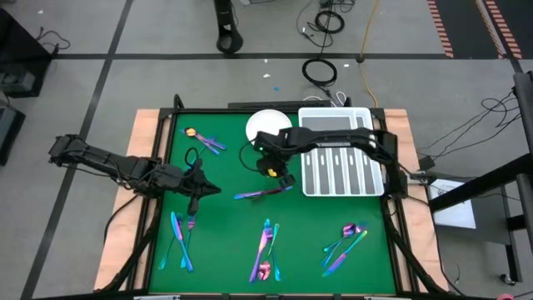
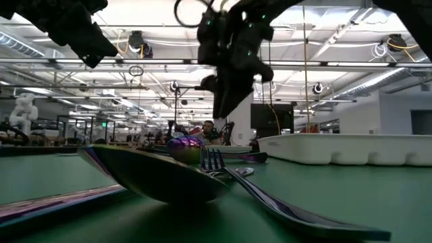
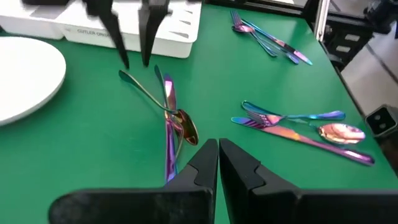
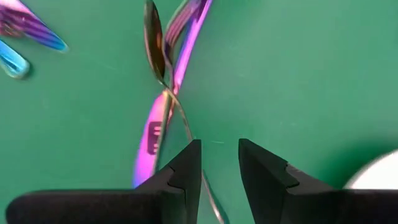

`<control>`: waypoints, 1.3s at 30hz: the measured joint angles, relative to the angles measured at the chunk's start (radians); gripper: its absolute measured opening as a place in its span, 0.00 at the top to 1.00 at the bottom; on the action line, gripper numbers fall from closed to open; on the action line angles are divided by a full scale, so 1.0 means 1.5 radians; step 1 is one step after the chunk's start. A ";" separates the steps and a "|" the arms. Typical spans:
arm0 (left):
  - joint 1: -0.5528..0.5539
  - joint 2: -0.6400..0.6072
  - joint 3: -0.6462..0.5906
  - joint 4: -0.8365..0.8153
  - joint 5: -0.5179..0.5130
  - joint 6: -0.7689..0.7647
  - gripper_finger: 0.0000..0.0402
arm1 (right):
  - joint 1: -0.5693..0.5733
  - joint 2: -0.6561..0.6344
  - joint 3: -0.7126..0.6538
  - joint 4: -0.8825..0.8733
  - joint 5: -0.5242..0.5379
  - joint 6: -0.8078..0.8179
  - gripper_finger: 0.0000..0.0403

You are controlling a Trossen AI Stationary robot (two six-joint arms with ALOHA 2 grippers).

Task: Sort silverware
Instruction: Put the iridescent spoon into the white silverware tray

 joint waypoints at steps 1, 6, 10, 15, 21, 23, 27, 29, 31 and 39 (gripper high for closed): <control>0.000 0.000 0.000 0.000 0.000 0.010 0.96 | 0.000 0.010 0.002 0.000 0.000 -0.009 0.76; 0.001 0.000 0.000 0.003 -0.003 0.032 0.96 | 0.001 0.052 0.002 -0.004 0.001 -0.021 0.76; 0.001 0.000 0.000 0.005 -0.003 0.038 0.96 | 0.002 0.065 0.002 -0.003 -0.001 -0.014 0.76; 0.001 0.000 0.000 0.005 -0.004 0.049 0.96 | 0.007 0.068 0.002 -0.003 -0.002 -0.013 0.76; 0.001 0.000 0.000 0.005 -0.005 0.036 0.96 | 0.015 0.075 0.002 0.003 -0.003 -0.011 0.76; 0.001 0.000 0.000 0.005 -0.005 0.033 0.96 | 0.015 0.089 0.002 0.002 -0.003 -0.011 0.76; 0.001 0.000 0.000 0.005 -0.005 0.031 0.96 | 0.015 0.112 0.002 0.016 0.015 0.000 0.76; 0.001 0.000 0.000 0.005 -0.005 0.031 0.96 | 0.014 0.114 0.003 0.025 0.019 0.008 0.77; 0.001 0.000 0.000 0.007 -0.005 0.031 0.96 | 0.014 0.114 0.003 0.027 0.021 0.013 0.81; 0.001 0.000 0.000 0.009 -0.005 0.031 0.96 | 0.018 0.086 0.001 0.016 0.057 0.060 0.99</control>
